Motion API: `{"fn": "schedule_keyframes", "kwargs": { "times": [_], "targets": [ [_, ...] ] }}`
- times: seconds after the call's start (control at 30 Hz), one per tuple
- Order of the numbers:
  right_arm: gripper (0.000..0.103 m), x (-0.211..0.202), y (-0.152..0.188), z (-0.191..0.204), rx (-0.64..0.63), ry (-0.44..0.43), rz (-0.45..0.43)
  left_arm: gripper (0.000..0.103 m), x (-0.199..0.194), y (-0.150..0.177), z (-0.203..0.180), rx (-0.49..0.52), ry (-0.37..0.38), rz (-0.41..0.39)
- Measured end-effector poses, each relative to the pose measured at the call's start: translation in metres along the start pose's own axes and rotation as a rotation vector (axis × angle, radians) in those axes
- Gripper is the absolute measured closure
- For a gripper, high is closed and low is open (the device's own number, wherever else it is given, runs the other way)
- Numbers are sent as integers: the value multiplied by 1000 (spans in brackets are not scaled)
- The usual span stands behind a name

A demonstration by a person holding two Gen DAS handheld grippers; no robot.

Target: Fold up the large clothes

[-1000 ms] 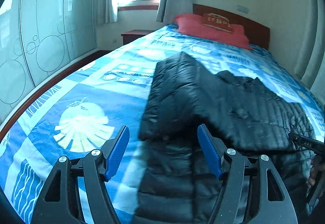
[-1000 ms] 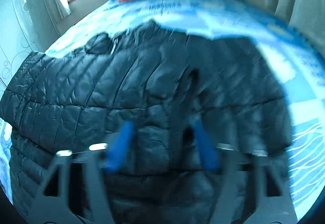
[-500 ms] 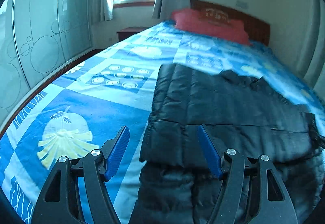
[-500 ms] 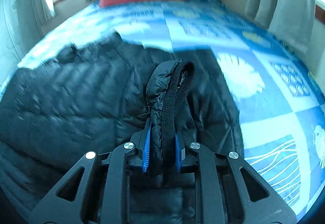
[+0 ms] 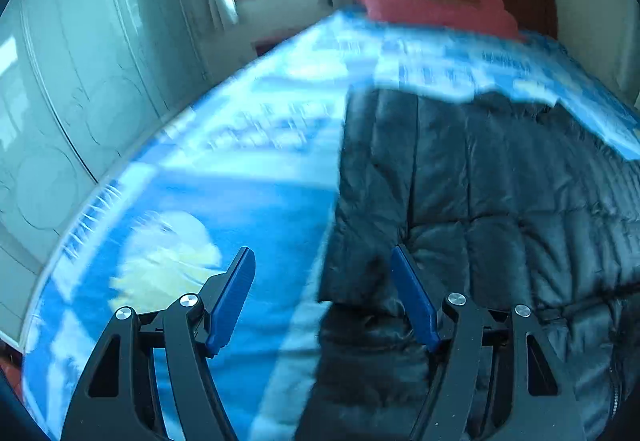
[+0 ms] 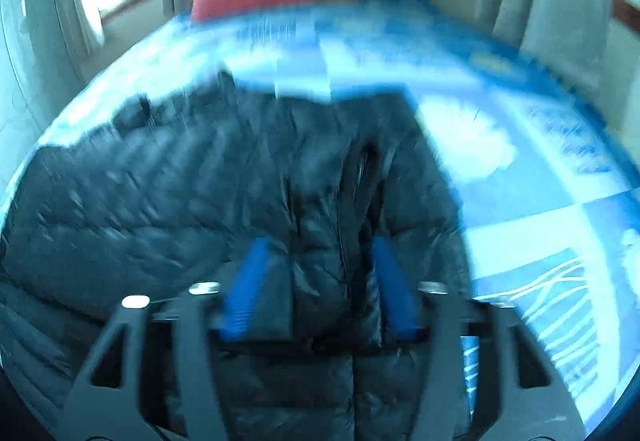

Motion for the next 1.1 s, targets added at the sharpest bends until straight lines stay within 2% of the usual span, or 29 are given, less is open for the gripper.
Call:
{"fn": "schedule_keyframes", "kwargs": {
  "times": [0.07, 0.2, 0.27, 0.3, 0.33, 0.37, 0.47, 0.5, 0.6, 0.63, 0.7, 0.77, 0.87, 0.97, 1.1],
  "targets": [
    [34, -3, -4, 21, -41, -19, -14, 33, -16, -11, -3, 7, 11, -82],
    [34, 26, -7, 58, -59, -90, 23, 33, 0, -35, -28, 33, 61, -120],
    [34, 46, 1, 74, -85, -101, 60, 33, 23, -36, -42, 48, 61, -92],
    [34, 57, 5, 77, -100, -96, 94, 33, 33, -34, -48, 62, 58, -64],
    [33, 67, 11, 79, -112, -84, 121, 33, 51, -29, -56, 92, 50, -3],
    [32, 71, 14, 79, -111, -85, 119, 33, 57, -26, -60, 106, 46, 17],
    [32, 65, 8, 78, -83, -93, 134, 33, 50, -31, -60, 122, 39, 10],
    [32, 59, 2, 77, -73, -96, 122, 33, 45, -33, -58, 125, 32, 2],
    [32, 52, -13, 86, -72, -116, 64, 33, 22, -49, -59, 117, 43, -89],
    [32, 55, -18, 89, -70, -122, 61, 33, 18, -59, -64, 115, 60, -121],
    [32, 71, -26, 101, -70, -124, 76, 33, 22, -70, -75, 117, 91, -137],
    [32, 90, -26, 107, -73, -113, 100, 33, 43, -79, -88, 124, 116, -104],
    [30, 107, -21, 110, -83, -93, 117, 33, 83, -76, -103, 156, 107, 15],
    [30, 92, -22, 105, -85, -99, 123, 33, 80, -74, -97, 129, 132, 5],
    [30, 47, -9, 82, -93, -108, 79, 33, 45, -58, -65, 71, 155, -23]
  ]
}}
Point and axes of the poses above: each gripper's, at about its wrist camera, not at the fingertips, and x roughly the way its jaws point, z to its left, y to its underside, the point moved 1 cm from there along x, roughly the way its jaws point, and after that the axes turned 8 degrees about x, right-handed, at the moved point
